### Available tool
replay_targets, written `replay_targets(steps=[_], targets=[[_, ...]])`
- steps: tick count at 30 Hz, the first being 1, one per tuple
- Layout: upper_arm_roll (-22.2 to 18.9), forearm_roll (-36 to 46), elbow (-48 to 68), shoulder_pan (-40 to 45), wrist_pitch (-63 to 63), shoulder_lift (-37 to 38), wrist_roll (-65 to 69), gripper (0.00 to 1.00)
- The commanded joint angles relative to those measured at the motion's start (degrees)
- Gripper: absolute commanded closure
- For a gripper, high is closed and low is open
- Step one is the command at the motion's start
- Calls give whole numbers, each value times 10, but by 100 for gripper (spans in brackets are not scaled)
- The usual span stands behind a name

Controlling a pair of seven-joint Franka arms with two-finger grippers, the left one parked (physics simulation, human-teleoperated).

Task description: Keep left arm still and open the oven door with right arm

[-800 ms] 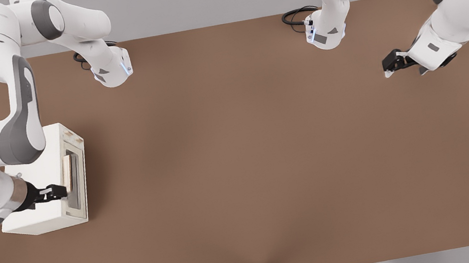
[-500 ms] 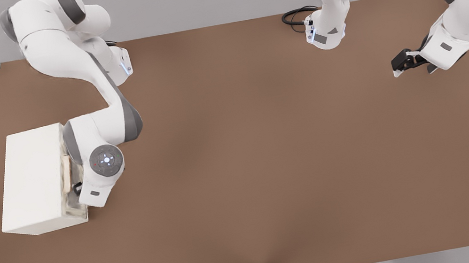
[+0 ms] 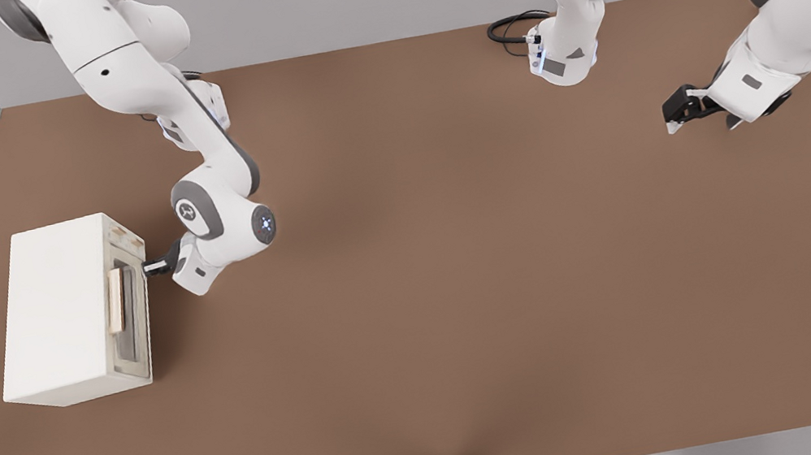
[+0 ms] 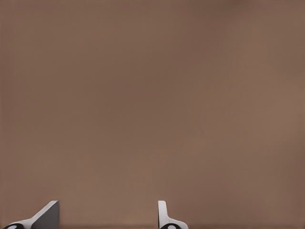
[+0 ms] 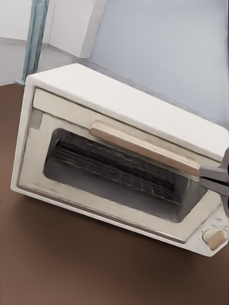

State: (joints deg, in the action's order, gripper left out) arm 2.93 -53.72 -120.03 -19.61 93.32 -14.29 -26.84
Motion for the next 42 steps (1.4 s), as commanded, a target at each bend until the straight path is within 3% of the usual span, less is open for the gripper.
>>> replay_targets(steps=[1,9,28,30,33,34,35,38,40,41,42], targets=[[0,-40,-3,13,29,1,-324,79],[-1,-94,-2,63,66,-14,-317,79],[0,-118,-11,83,97,-38,-320,79],[3,-32,29,15,51,-52,-327,79],[3,171,258,-114,-67,-166,-377,79],[4,237,306,-97,-53,-167,-332,18],[3,274,353,-78,-56,-163,-182,0],[2,443,479,41,-60,-161,175,0],[22,473,501,123,-40,-124,268,0],[44,474,452,183,-10,-61,286,0],[42,476,416,189,-1,-11,285,0]])
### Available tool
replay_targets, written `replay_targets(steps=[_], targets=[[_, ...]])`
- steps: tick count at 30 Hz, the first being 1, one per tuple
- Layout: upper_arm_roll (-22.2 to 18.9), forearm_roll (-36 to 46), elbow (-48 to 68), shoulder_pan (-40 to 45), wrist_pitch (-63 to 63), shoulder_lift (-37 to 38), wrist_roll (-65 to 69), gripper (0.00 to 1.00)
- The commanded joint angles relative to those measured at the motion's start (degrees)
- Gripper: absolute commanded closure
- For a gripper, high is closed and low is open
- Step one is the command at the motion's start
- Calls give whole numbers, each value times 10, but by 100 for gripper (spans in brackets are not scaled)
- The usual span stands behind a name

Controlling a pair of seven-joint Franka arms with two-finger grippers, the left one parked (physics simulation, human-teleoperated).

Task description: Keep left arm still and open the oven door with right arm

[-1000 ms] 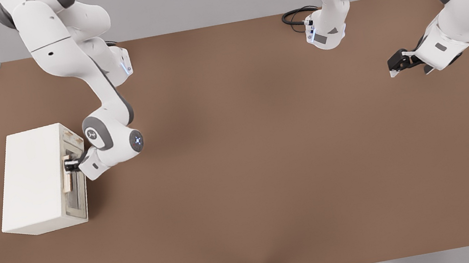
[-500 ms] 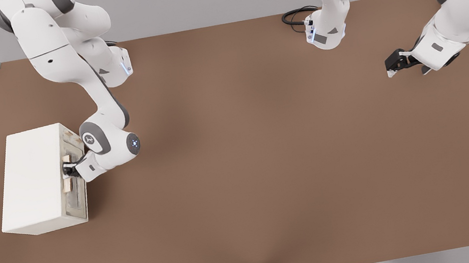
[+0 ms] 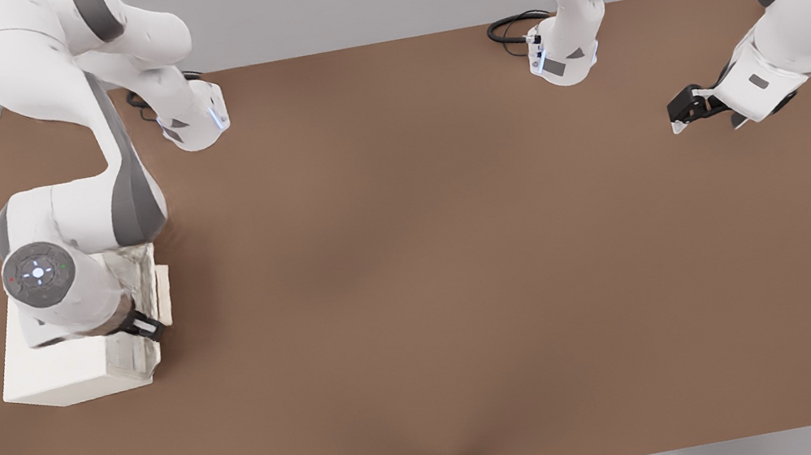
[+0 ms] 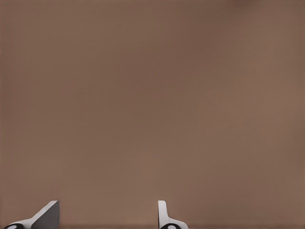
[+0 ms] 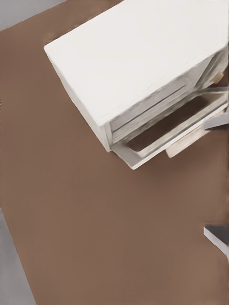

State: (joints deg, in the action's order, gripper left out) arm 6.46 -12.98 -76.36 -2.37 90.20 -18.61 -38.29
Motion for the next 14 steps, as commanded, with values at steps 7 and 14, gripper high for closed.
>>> replay_targets(steps=[7,14], targets=[[-21,95,43,32,26,6,394,0],[-22,95,43,33,27,5,397,0]])
